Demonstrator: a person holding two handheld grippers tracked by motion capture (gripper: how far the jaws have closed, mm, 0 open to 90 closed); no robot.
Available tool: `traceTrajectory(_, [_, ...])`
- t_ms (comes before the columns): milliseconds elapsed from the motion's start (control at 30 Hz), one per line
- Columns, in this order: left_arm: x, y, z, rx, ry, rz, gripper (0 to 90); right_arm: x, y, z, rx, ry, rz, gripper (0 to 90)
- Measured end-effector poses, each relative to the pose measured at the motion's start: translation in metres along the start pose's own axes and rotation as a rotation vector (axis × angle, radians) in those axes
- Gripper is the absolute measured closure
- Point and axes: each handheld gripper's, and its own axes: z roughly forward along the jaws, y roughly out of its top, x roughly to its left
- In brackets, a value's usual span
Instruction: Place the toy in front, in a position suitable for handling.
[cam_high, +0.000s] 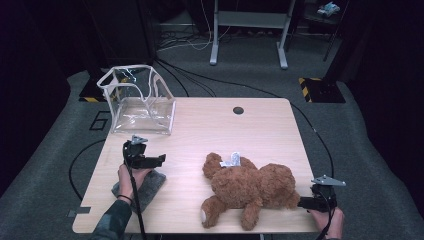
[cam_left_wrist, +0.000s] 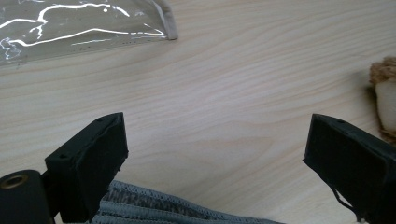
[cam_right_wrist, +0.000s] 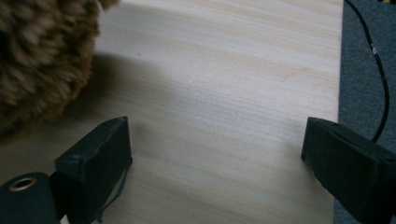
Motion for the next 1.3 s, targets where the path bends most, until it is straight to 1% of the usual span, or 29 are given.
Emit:
traceTrajectory(33, [-0.001,0.0,-0.001,0.001,0.003,-0.003,5.5,-0.002,0.001,-0.003,-0.01,0.013,0.005,7.6])
traceTrajectory(67, [-0.002,0.0,-0.002,-0.006,0.002,0.003,5.4,-0.002,0.002,-0.005,-0.004,0.016,0.018,7.6])
traceTrajectory(100, [-0.004,0.0,-0.005,-0.011,-0.001,0.013,5.3,-0.003,0.003,-0.007,-0.009,0.015,0.019,7.8])
traceTrajectory(133, [-0.005,0.0,-0.006,-0.004,-0.002,0.018,5.0,-0.003,0.005,-0.013,-0.023,0.027,0.027,8.6])
traceTrajectory(167, [-0.007,0.0,-0.008,-0.002,-0.016,0.006,4.7,-0.003,0.007,-0.015,-0.018,0.026,0.023,8.7])
traceTrajectory(200, [-0.008,-0.001,-0.008,-0.007,-0.018,0.007,4.1,-0.002,0.009,-0.02,-0.026,0.022,0.021,9.7])
traceTrajectory(267, [-0.012,-0.003,-0.009,-0.016,-0.009,0.017,3.9,-0.002,0.013,-0.027,-0.023,0.018,0.018,11.5])
traceTrajectory(333, [-0.014,-0.005,-0.008,0.014,-0.009,0.048,3.3,-0.001,0.017,-0.034,-0.029,-0.001,0.013,11.8])
traceTrajectory(367, [-0.015,-0.006,-0.007,0.012,-0.012,0.04,2.4,0.0,0.02,-0.038,-0.032,-0.003,0.011,11.7])
traceTrajectory(467, [-0.019,-0.009,-0.006,0.016,-0.03,0.035,1.4,0.004,0.027,-0.049,-0.052,0.005,0.004,11.6])
traceTrajectory(500, [-0.02,-0.009,-0.005,0.015,-0.033,0.036,0.7,0.006,0.029,-0.052,-0.064,0.009,0.01,11.6])
traceTrajectory(533, [-0.023,-0.009,-0.005,0.017,-0.044,0.034,0.2,0.006,0.032,-0.055,-0.07,0.01,-0.011,11.6])
traceTrajectory(567, [-0.026,-0.009,-0.006,0.019,-0.055,0.041,0.1,0.01,0.035,-0.059,-0.08,0.018,-0.001,11.6])
traceTrajectory(600, [-0.027,-0.009,-0.007,0.031,-0.062,0.061,0.0,0.011,0.037,-0.062,-0.094,0.023,-0.006,11.7])
traceTrajectory(633, [-0.03,-0.009,-0.007,0.029,-0.069,0.068,0.0,0.013,0.04,-0.064,-0.1,0.032,-0.002,11.7])
traceTrajectory(667, [-0.032,-0.009,-0.007,0.022,-0.073,0.062,0.0,0.015,0.043,-0.067,-0.108,0.04,-0.007,11.7])
traceTrajectory(700, [-0.034,-0.008,-0.007,0.025,-0.078,0.074,0.0,0.017,0.045,-0.069,-0.119,0.045,-0.009,11.8])
traceTrajectory(733, [-0.035,-0.008,-0.008,0.026,-0.08,0.078,0.0,0.019,0.047,-0.071,-0.121,0.053,-0.012,11.8])
traceTrajectory(767, [-0.038,-0.008,-0.009,0.014,-0.087,0.066,0.0,0.02,0.048,-0.072,-0.122,0.053,-0.019,11.8])
traceTrajectory(833, [-0.041,-0.007,-0.009,0.011,-0.097,0.069,0.0,0.024,0.05,-0.074,-0.131,0.065,-0.031,12.2])
traceTrajectory(867, [-0.044,-0.007,-0.01,0.01,-0.103,0.075,0.0,0.026,0.052,-0.075,-0.13,0.074,-0.032,12.2])
traceTrajectory(900, [-0.047,-0.006,-0.01,0.02,-0.112,0.09,0.0,0.029,0.053,-0.076,-0.14,0.082,-0.037,12.4])
traceTrajectory(933, [-0.051,-0.006,-0.01,0.017,-0.119,0.089,0.0,0.031,0.053,-0.076,-0.139,0.093,-0.04,12.6])
traceTrajectory(1067, [-0.065,-0.004,-0.012,0.008,-0.139,0.113,0.0,0.04,0.057,-0.078,-0.148,0.118,-0.056,13.1])
traceTrajectory(1133, [-0.071,-0.002,-0.013,0.008,-0.151,0.125,0.0,0.044,0.058,-0.078,-0.159,0.123,-0.067,13.3])
traceTrajectory(1167, [-0.076,-0.001,-0.015,0.005,-0.159,0.142,0.0,0.047,0.059,-0.078,-0.154,0.13,-0.067,13.3])
traceTrajectory(1233, [-0.083,0.001,-0.016,0.003,-0.171,0.159,0.0,0.053,0.062,-0.078,-0.158,0.15,-0.084,13.5])
traceTrajectory(1267, [-0.086,0.001,-0.016,-0.001,-0.175,0.159,0.0,0.055,0.063,-0.078,-0.156,0.148,-0.091,13.5])
traceTrajectory(1300, [-0.089,0.001,-0.016,0.003,-0.177,0.176,0.1,0.057,0.063,-0.078,-0.159,0.154,-0.091,13.7])
